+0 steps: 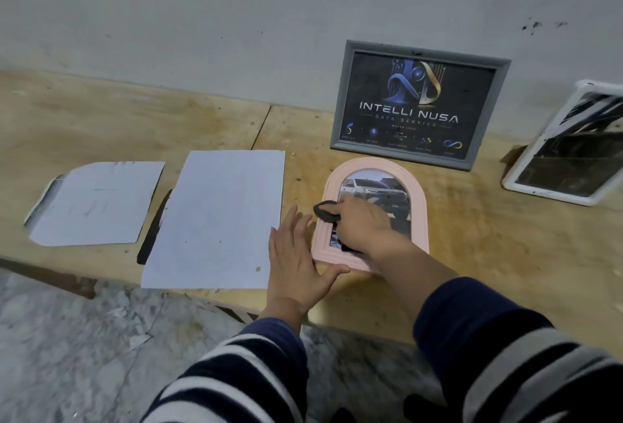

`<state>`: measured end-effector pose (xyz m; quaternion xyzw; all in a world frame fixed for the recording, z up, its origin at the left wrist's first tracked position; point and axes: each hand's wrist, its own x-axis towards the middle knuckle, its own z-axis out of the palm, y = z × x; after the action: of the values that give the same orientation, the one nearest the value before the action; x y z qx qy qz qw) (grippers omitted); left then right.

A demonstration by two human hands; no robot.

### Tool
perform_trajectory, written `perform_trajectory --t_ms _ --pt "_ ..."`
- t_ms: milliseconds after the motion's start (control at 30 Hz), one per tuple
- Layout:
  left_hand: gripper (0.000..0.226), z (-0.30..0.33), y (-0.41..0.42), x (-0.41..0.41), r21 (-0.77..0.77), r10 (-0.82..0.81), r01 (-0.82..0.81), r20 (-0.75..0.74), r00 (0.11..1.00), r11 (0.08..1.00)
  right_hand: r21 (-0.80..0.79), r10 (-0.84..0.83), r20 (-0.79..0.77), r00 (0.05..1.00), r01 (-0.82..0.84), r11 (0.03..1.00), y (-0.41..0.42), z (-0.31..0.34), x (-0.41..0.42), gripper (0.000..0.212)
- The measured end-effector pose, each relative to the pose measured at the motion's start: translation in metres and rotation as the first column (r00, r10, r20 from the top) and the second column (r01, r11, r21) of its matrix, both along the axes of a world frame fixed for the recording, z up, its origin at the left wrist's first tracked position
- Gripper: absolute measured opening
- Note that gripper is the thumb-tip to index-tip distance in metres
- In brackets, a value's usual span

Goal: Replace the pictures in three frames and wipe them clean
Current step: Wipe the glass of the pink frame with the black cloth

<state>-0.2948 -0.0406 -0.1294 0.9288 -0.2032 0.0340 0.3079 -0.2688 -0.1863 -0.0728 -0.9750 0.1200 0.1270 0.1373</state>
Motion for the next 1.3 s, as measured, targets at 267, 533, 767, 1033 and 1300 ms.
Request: perform_trajectory --t_ms 267,533,767,1033,1300 --pt "0.104 -0.002 0.001 -0.002 0.035 0.012 -0.012 -0.022 1.000 0.999 0.235 0.053 -0.117 0.992 -0.024 0.972 0.004 0.016 -0.022 0.052" --pt "0.111 -0.003 0.001 -0.001 0.162 -0.031 0.034 -0.026 0.999 0.986 0.296 -0.308 0.126 0.943 0.260 0.919 -0.035 0.027 0.018 0.037" --pt "0.107 0.003 -0.004 0.006 0.296 -0.042 0.068 -0.096 0.995 0.953 -0.022 -0.207 0.185 0.961 0.215 0.976 -0.033 0.011 0.057 0.034" --pt "0.109 0.007 -0.005 0.007 0.334 -0.038 0.085 -0.145 0.989 0.939 -0.383 0.065 0.065 0.996 -0.036 0.923 -0.025 0.001 0.058 0.049" --pt "0.113 0.008 -0.006 0.008 0.341 -0.022 0.070 -0.143 0.989 0.937 -0.475 0.230 0.004 0.973 -0.201 0.857 -0.032 0.005 0.056 0.048"
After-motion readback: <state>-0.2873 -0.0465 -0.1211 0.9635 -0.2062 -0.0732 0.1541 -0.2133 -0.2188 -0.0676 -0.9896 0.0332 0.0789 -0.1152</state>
